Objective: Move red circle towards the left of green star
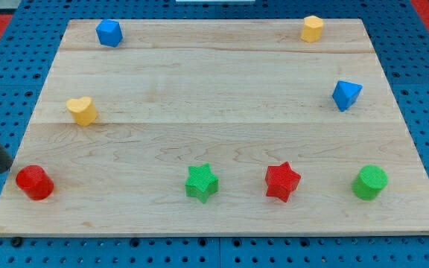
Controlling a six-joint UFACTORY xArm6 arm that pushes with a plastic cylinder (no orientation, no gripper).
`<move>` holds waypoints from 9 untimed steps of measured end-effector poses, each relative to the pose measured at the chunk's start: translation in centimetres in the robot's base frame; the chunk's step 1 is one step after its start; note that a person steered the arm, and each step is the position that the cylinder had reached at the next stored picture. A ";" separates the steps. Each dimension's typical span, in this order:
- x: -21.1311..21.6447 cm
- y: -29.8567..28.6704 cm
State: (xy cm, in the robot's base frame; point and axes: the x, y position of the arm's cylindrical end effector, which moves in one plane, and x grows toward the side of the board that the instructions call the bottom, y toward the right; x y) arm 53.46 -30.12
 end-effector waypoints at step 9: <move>6.3 10.8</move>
State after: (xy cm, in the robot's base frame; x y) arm 59.79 -19.33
